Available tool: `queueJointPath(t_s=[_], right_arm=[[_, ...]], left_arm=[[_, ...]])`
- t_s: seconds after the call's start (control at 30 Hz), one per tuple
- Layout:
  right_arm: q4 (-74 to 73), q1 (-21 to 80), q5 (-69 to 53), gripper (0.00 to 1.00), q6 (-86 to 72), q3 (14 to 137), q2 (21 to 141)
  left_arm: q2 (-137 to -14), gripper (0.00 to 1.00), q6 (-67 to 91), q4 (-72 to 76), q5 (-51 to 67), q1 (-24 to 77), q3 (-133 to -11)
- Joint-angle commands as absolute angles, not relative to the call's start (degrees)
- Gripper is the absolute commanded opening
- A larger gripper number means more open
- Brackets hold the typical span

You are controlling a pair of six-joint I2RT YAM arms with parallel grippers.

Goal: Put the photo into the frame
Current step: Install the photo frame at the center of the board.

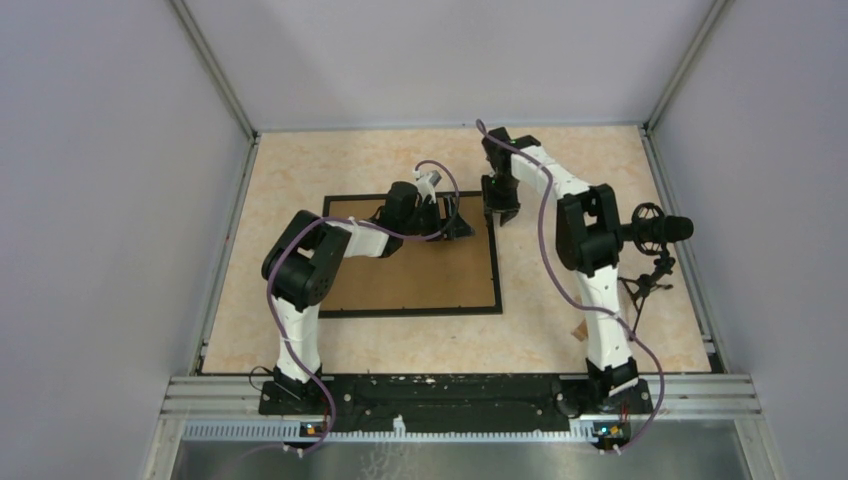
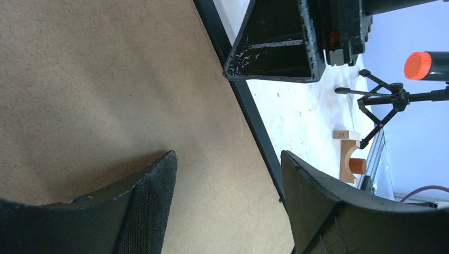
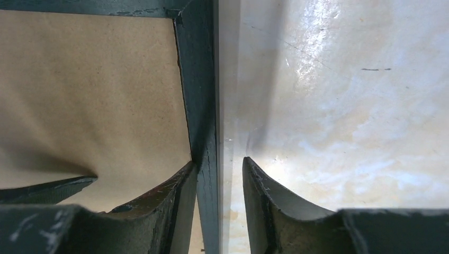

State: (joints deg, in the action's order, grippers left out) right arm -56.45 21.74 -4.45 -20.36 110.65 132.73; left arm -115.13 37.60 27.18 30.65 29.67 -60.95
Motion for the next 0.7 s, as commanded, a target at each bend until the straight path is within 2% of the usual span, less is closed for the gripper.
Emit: queueJointPath(t_s=[0.0,0.13,0.23,0.3,0.43,0.53,0.67], right_arm=[[-59.5,27.0,15.4,0.40,-19.1,114.2,148.1],[-62.3,28.7,17.2,0.47,-17.9,119.8,149.1],[-63.0,28.8,13.1,0.58,-16.5,123.0,147.9],[-60.4,28.3,6.6,0.67,-15.8,122.2,144.8],[-53.5,26.5,-0.9,0.72,-17.0,115.8,135.1],[-46.8,25.3,-4.3,0.73,-17.2,108.2,127.9],[-41.4,23.8,-9.9,0.61,-19.0,101.0,123.9]], left_arm=[[-116.9,0.77,36.8,25.6,30.1,29.6,-59.9],[-116.1,0.78,35.2,24.4,29.3,30.1,-60.0],[-114.2,0.82,33.9,22.3,28.2,30.6,-60.2],[-111.3,0.83,33.3,17.6,26.2,30.8,-61.6],[-101.1,0.88,32.1,2.6,19.8,33.0,-63.3],[-94.0,0.90,35.9,-10.2,16.8,33.5,-61.4],[-83.7,0.89,44.6,-23.9,4.8,36.9,-54.5]])
